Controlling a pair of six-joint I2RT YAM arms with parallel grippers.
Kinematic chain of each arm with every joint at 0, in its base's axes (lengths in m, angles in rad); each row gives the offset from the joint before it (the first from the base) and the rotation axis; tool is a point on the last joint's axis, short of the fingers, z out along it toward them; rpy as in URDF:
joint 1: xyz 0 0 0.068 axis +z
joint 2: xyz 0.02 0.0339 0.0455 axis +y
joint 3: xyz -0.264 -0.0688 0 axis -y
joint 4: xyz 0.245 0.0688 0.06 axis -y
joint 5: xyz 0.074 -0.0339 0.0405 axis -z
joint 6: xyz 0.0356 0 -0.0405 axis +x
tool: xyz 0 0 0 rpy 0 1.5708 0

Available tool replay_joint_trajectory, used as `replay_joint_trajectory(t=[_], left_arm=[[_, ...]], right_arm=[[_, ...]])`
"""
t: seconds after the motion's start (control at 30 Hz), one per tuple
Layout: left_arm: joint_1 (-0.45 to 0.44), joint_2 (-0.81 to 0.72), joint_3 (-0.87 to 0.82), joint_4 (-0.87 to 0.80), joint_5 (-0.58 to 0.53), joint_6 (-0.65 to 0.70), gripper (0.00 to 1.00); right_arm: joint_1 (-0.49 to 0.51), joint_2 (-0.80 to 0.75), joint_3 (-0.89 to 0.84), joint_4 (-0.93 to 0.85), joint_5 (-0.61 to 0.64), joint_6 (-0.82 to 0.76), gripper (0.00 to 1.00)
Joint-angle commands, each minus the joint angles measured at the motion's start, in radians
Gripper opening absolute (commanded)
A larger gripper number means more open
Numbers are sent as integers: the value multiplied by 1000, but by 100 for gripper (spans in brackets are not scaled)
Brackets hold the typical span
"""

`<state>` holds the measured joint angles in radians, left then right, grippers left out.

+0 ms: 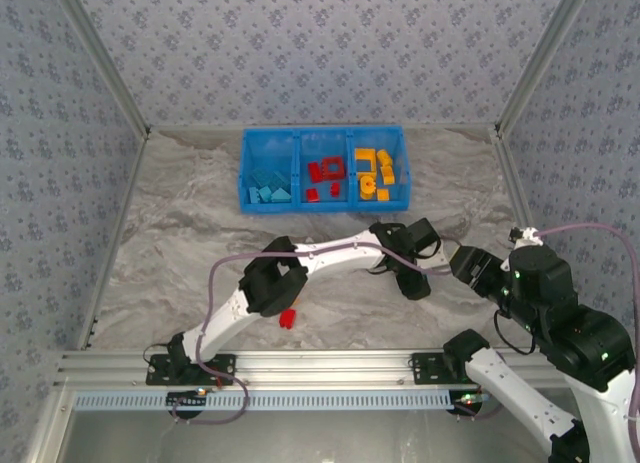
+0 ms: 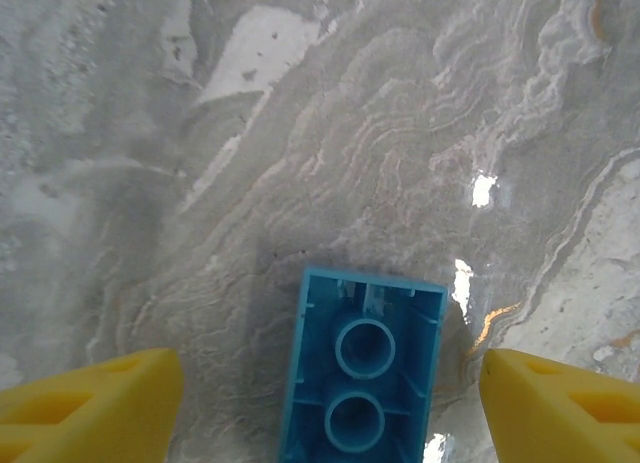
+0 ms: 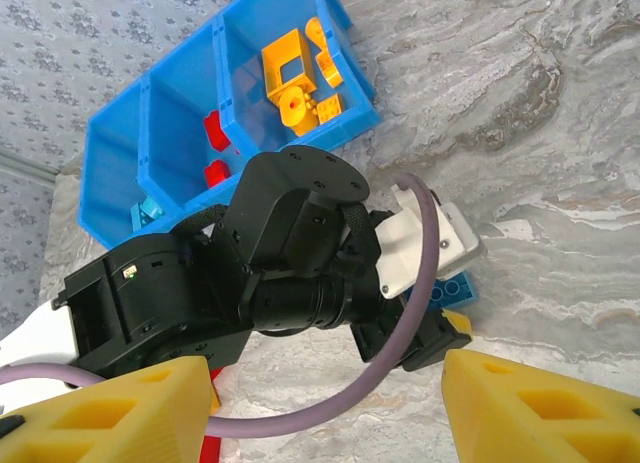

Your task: Sort the legos into containers by color

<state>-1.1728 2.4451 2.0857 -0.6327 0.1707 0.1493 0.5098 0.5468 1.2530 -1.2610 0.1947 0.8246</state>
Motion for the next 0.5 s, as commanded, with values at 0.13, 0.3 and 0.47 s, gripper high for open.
replay_joint_trajectory(t=[0.13, 0.3, 0.47], left_arm=[[-14, 63, 76, -40, -31, -4, 59], [-13, 48, 72, -27, -34, -25, 35], [-9, -30, 5, 12, -81, -53, 30]], right_arm=[[-3, 2, -14, -5, -10, 18, 64], [-2, -6, -17, -17, -8, 21, 64], [-3, -7, -17, -13, -9, 14, 64]])
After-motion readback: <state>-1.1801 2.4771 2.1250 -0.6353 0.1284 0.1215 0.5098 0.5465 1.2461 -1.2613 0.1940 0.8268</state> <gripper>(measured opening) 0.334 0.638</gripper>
